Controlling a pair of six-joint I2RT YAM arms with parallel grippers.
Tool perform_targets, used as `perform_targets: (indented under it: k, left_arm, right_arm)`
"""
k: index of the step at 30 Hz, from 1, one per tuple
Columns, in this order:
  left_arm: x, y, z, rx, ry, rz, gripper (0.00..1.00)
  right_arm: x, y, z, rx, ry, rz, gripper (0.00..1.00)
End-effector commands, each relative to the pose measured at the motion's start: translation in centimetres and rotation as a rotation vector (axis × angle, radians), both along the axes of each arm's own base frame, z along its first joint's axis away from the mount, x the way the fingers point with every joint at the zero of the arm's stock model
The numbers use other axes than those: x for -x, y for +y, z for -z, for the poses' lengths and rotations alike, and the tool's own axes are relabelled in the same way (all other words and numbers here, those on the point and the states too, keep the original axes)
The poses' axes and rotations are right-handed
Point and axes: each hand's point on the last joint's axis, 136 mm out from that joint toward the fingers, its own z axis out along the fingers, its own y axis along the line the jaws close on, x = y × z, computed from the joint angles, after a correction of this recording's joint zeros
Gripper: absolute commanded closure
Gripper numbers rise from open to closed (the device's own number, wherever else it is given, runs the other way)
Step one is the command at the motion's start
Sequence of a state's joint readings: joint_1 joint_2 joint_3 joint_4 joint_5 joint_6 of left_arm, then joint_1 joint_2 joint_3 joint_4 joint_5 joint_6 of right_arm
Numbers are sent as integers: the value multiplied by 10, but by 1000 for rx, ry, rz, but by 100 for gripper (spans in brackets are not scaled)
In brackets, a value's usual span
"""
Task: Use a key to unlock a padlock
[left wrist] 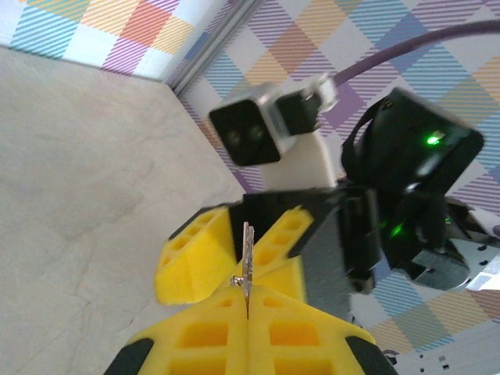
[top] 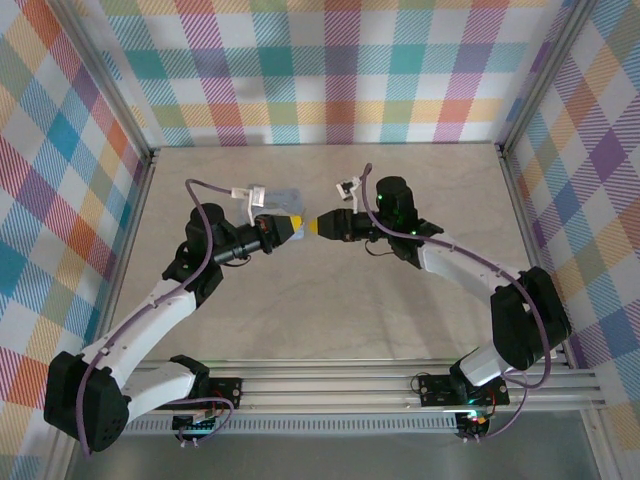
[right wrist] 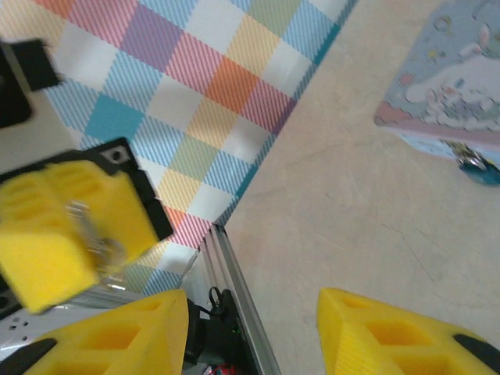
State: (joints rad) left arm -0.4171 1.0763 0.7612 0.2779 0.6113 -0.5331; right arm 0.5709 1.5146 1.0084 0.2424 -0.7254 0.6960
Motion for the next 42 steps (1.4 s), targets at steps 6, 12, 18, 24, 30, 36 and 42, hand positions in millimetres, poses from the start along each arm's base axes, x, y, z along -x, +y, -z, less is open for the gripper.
perform_targets:
  k: [6, 12, 18, 24, 30, 36, 42]
  left_arm:
    - [1, 3, -10, -4, -74, 0, 100]
    - [3, 3, -5, -14, -63, 8, 100]
    - [4, 0, -6, -13, -56, 31, 100]
    - [5, 0, -3, -28, -53, 33, 100]
    - [4, 2, -5, -34, -61, 18, 100]
    - [3, 4, -6, -34, -69, 4, 100]
    - [2, 5, -8, -36, -76, -4, 100]
  right_arm:
    - [5, -5, -38, -42, -40, 29, 52]
    - [-1, -1, -73, -101, -86, 40, 52]
    - [-5, 10, -93, -141, -85, -5, 52]
    - [-3, 19, -98, -151, -77, -37, 56]
    - [0, 22, -86, -116, -45, -43, 63]
    - [4, 24, -78, -81, -25, -48, 63]
    - [6, 26, -72, -58, -3, -61, 67]
